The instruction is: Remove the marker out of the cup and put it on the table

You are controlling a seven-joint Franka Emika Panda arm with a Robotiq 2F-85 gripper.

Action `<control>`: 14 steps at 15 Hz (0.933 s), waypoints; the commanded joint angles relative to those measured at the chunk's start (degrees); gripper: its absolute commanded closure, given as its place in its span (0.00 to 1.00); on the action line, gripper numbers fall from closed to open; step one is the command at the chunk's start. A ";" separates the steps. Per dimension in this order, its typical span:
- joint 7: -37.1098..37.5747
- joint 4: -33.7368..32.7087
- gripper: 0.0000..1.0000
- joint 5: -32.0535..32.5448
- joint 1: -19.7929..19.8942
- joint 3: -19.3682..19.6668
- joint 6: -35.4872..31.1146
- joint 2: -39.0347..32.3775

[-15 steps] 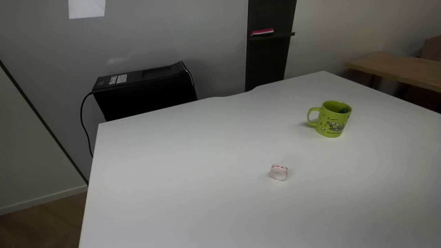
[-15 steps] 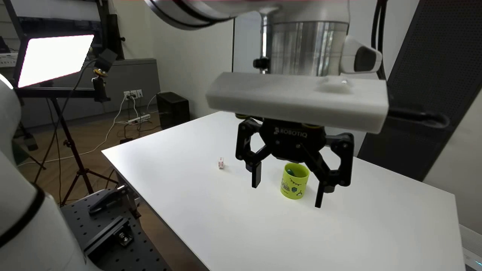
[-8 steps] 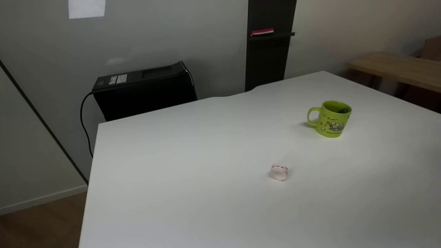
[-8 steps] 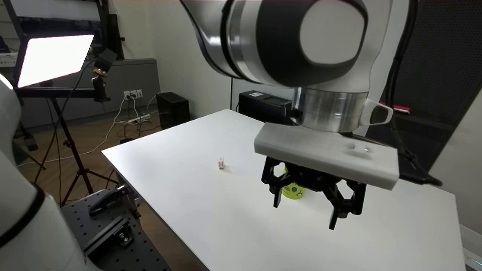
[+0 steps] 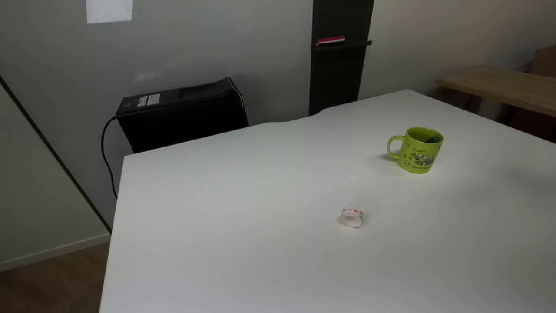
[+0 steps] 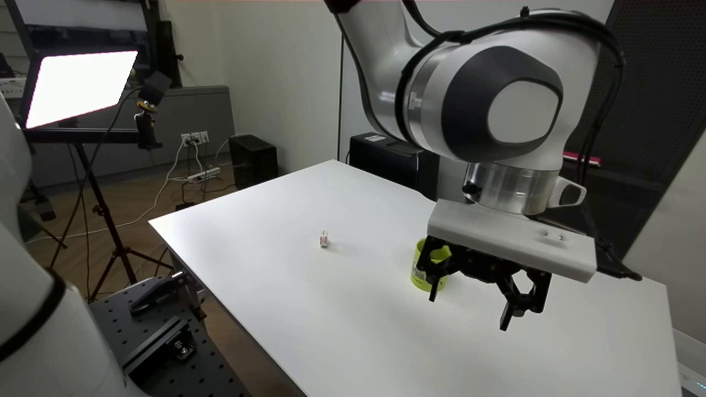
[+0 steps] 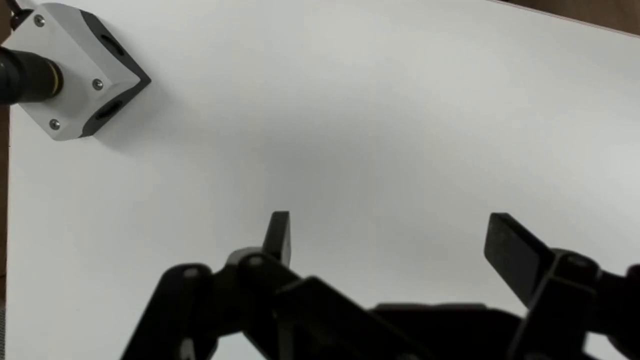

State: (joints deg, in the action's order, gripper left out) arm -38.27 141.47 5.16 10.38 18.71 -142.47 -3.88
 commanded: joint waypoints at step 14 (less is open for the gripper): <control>0.18 -7.00 0.00 -3.14 3.48 -7.57 2.94 -5.84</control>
State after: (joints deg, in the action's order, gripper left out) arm -38.33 134.50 1.74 13.03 11.99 -139.66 -9.80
